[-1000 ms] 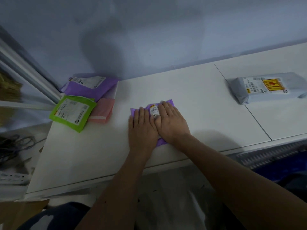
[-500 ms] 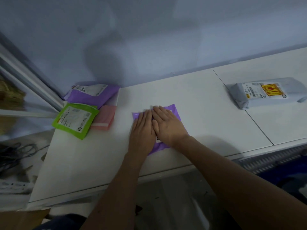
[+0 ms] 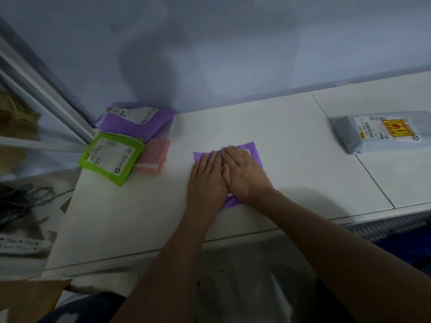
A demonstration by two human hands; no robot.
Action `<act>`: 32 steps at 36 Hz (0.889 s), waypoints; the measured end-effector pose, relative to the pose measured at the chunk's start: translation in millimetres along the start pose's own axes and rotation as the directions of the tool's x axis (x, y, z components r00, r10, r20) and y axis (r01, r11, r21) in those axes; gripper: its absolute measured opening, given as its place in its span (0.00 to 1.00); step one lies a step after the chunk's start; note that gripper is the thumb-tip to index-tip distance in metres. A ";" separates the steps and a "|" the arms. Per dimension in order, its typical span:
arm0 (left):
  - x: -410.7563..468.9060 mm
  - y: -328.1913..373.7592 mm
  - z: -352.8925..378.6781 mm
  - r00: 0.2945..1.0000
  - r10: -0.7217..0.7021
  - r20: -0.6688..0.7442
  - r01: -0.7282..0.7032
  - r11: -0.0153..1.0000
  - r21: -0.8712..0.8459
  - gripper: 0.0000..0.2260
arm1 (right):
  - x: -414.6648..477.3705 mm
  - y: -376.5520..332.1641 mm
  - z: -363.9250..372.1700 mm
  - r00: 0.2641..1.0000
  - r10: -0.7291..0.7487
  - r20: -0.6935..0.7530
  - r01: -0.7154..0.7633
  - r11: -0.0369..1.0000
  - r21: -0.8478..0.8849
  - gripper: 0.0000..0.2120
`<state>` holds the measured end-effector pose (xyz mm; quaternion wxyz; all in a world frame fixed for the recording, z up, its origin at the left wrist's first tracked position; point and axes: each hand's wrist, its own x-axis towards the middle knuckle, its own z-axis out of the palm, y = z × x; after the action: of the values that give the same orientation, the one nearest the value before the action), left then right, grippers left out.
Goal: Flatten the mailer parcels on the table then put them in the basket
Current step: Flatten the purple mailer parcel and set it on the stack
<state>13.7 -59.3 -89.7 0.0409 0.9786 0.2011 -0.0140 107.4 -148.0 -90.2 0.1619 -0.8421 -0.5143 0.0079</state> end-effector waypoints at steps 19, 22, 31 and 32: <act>-17.2 8.2 -18.2 0.991 -0.133 -0.033 0.135 0.988 0.070 0.32 | 2.1 -17.4 -29.6 0.967 0.138 0.213 -0.128 0.990 -0.059 0.33; -19.5 3.0 -12.8 0.991 -0.128 -0.024 0.130 0.987 0.097 0.35 | 1.1 -17.3 -29.7 0.959 0.129 0.253 -0.117 0.991 -0.062 0.34; -18.7 6.4 -1.8 0.995 -0.088 -0.046 0.089 0.996 0.012 0.40 | 4.4 -16.8 -23.7 0.945 0.169 0.281 -0.161 0.986 -0.053 0.34; -17.9 6.7 -2.4 0.995 -0.087 -0.040 0.088 0.996 0.011 0.40 | 4.4 -15.5 -22.9 0.943 0.167 0.289 -0.157 0.986 -0.058 0.34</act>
<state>-0.1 -72.2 -86.1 0.0299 0.9692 0.2444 0.0023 100.2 -143.7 -63.4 0.0682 -0.8737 -0.4618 0.1367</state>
